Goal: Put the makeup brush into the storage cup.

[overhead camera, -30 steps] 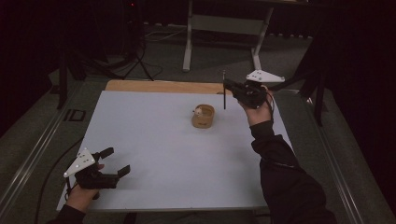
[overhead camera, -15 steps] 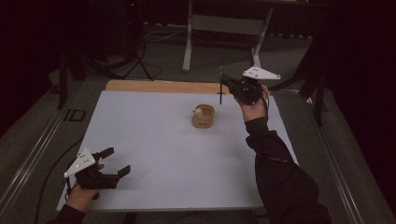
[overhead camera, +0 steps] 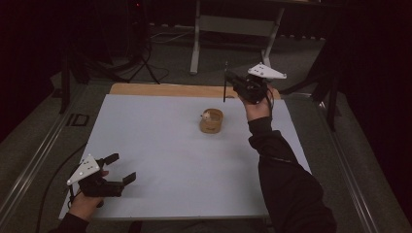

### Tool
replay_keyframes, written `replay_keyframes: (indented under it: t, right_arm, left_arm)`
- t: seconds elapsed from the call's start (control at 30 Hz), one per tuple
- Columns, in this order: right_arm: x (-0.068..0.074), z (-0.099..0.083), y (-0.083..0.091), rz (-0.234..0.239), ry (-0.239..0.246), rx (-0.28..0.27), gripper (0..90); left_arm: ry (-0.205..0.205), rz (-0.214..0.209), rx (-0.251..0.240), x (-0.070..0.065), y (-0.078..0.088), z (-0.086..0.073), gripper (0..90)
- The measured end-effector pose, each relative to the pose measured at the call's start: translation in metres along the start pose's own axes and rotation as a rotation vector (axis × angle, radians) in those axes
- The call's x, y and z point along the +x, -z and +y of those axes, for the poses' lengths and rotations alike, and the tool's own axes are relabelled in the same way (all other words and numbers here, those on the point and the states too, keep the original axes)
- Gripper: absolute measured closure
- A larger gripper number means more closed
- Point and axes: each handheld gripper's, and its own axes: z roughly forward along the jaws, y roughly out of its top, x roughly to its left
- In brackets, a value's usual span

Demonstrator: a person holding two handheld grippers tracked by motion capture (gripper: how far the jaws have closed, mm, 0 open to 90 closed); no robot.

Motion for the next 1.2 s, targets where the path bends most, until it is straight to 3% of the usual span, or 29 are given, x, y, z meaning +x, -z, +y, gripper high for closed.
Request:
replay_keyframes:
  t: [0.23, 0.4, 0.9, 1.2]
  right_arm:
    - [0.001, -0.005, -0.008, -0.006, -0.001, -0.038, 85.5]
    - [0.0, -0.012, -0.012, -0.036, -0.023, -0.057, 85.5]
    - [0.005, -0.046, -0.032, -0.03, -0.047, 0.016, 85.5]
    - [0.002, -0.066, -0.038, -0.05, -0.075, 0.05, 85.5]
  left_arm:
    - [-0.002, 0.0, -0.01, 0.0, 0.001, 0.001, 0.5]
    - [-0.002, -0.001, -0.008, 0.0, 0.001, 0.001, 0.5]
    - [0.006, -0.004, -0.005, 0.001, 0.0, 0.0, 0.5]
    - [0.009, -0.005, -0.006, 0.001, 0.0, 0.0, 0.6]
